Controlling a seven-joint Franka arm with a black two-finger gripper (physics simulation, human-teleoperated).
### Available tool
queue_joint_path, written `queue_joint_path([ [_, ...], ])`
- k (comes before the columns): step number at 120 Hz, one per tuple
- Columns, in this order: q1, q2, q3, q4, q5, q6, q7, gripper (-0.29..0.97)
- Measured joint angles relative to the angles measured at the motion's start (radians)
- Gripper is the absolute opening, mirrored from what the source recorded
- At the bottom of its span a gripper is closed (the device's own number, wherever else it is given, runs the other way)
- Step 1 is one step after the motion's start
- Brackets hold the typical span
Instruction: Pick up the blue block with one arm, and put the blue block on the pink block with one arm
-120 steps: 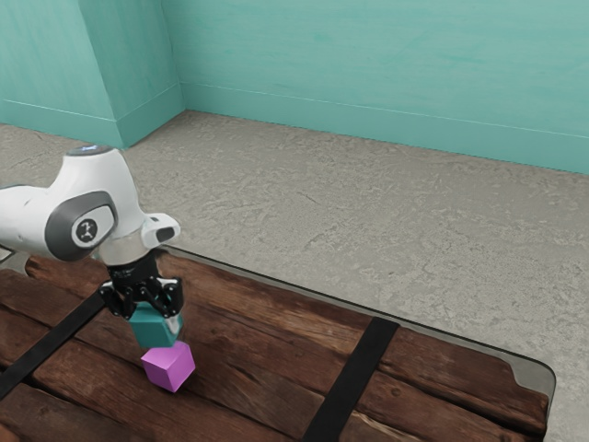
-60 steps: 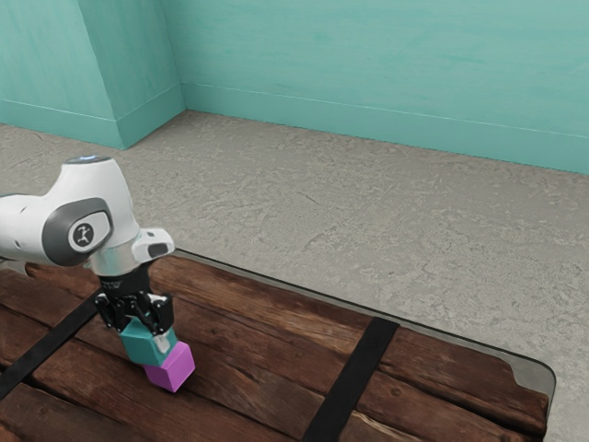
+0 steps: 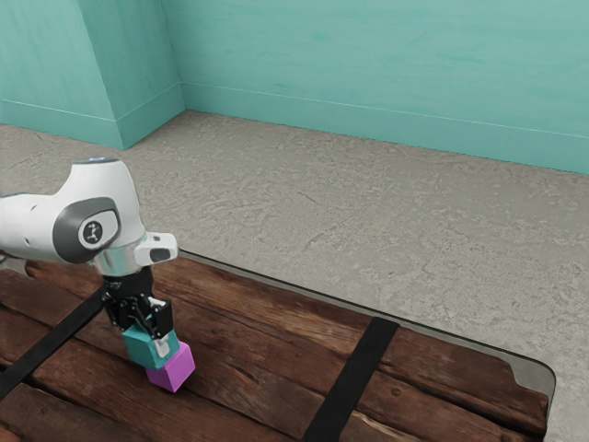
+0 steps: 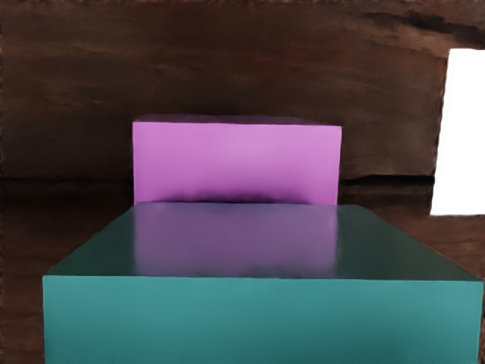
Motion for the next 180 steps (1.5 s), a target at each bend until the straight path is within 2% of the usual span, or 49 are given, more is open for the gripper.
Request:
queue_joint_path([
  [52,0.003,0.057,0.021,0.059,-0.05,-0.016,0.085,0.34],
  [163,0.001,0.053,0.021,0.06,-0.058,-0.024,0.186,0.35],
  [180,0.001,0.054,0.02,0.06,-0.066,-0.025,0.195,0.46],
])
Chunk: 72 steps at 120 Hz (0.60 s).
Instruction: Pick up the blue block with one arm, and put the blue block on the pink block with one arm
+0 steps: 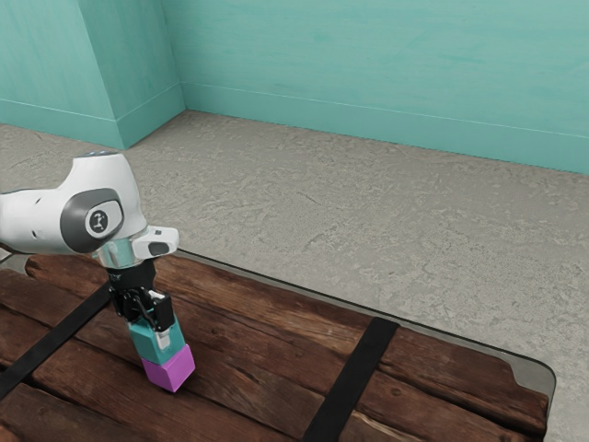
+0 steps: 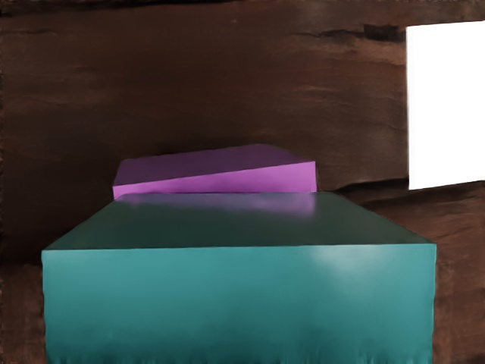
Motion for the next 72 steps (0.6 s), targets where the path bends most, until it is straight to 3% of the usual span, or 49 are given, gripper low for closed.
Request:
queue_joint_path([
  [21,0.0,-0.007,0.0,0.0,-0.004,-0.001,0.01,0.58],
  [41,0.0,-0.109,-0.011,0.029,-0.001,-0.011,0.017,0.64],
  [51,0.0,-0.131,-0.048,0.183,0.013,-0.069,0.016,0.65],
  [65,0.0,-0.073,-0.078,0.49,0.08,-0.194,0.006,0.66],
  [72,0.002,0.01,-0.088,0.658,0.105,-0.258,0.001,0.67],
])
